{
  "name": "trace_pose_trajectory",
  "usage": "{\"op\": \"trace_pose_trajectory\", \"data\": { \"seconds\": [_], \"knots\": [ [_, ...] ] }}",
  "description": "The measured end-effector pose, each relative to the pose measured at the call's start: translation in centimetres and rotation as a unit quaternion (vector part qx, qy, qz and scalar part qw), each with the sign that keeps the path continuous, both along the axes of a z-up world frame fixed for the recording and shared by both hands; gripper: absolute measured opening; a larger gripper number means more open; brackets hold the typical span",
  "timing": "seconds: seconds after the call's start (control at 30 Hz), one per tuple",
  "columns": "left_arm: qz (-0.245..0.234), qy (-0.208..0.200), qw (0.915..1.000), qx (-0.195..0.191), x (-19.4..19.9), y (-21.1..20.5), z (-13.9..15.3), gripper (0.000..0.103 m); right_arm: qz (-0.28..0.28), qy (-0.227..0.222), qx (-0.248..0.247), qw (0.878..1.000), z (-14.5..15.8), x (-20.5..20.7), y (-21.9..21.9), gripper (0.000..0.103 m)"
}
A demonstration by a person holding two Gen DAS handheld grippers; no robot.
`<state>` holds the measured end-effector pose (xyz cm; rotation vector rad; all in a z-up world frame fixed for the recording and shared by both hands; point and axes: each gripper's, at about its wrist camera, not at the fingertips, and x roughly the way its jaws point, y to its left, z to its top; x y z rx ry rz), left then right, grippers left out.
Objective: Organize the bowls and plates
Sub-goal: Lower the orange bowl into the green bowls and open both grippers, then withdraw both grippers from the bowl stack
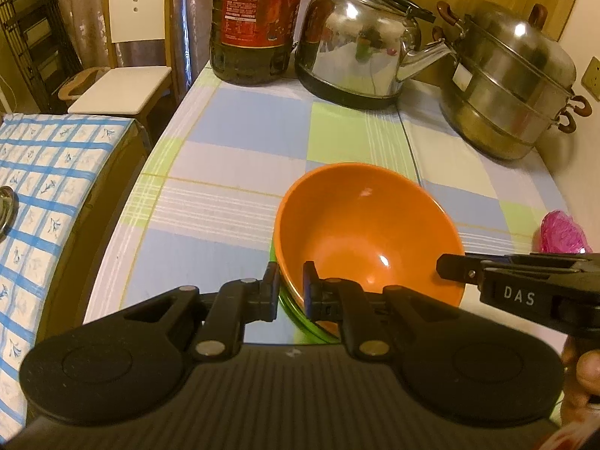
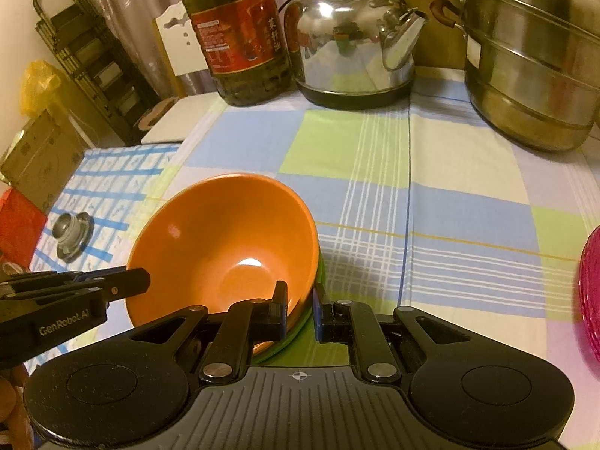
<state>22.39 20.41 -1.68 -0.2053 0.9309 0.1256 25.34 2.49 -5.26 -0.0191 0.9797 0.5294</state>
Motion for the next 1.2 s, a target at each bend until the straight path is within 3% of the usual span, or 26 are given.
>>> {"op": "trace_pose_trajectory", "data": {
  "seconds": [0.63,0.67,0.8,0.93,1.2],
  "knots": [
    [0.018,-0.026,0.9993,-0.02,-1.7,0.3,0.8,0.012,-0.023,0.015,0.065,0.998,0.7,-0.6,-2.5,0.015],
    [0.018,-0.028,0.9992,-0.02,-1.9,0.3,0.9,0.013,-0.026,0.017,0.068,0.997,0.8,-0.7,-2.7,0.018],
    [0.021,-0.033,0.999,-0.022,-2.9,-0.1,1.4,0.02,-0.037,0.021,0.077,0.996,1.0,-1.8,-3.4,0.045],
    [0.024,-0.036,0.9987,-0.024,-4.3,-0.5,1.6,0.023,-0.045,0.026,0.082,0.995,1.2,-3.3,-4.2,0.046],
    [0.032,-0.038,0.9986,-0.019,-7.6,-1.5,1.6,0.051,-0.054,0.023,0.066,0.996,1.5,-6.4,-5.1,0.047]
  ]
}}
